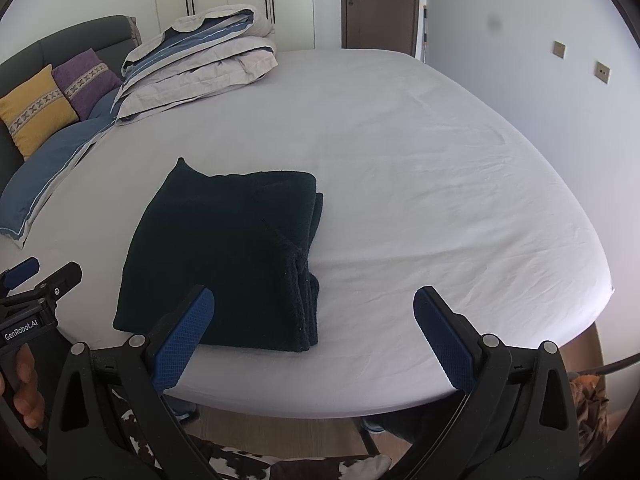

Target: Fold small clothes

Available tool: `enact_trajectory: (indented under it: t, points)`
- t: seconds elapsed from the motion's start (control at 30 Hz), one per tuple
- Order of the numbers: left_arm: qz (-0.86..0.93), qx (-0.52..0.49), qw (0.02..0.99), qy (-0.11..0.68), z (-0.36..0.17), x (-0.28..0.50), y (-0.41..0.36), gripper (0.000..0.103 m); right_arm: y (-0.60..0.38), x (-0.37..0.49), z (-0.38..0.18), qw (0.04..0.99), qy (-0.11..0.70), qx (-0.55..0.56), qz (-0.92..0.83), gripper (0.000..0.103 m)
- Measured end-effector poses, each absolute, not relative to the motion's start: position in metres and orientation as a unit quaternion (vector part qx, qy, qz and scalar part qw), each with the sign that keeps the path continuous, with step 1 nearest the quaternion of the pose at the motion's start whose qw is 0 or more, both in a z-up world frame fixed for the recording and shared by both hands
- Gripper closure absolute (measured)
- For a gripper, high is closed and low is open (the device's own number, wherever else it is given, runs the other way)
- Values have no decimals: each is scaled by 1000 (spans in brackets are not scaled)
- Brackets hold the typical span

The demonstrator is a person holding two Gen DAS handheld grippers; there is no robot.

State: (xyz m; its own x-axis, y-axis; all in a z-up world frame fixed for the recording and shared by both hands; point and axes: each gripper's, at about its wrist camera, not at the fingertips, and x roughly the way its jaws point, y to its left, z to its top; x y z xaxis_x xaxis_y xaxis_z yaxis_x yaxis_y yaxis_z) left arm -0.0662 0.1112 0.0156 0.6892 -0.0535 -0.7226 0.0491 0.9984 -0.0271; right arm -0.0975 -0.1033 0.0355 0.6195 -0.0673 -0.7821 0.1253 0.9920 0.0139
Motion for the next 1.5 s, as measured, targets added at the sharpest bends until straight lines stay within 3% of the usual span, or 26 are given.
enact_trajectory:
  t: [1.5]
  points:
    - [-29,-1,918,395,10,-68,109,0,-98,-95,28,897,439,32,-51,1]
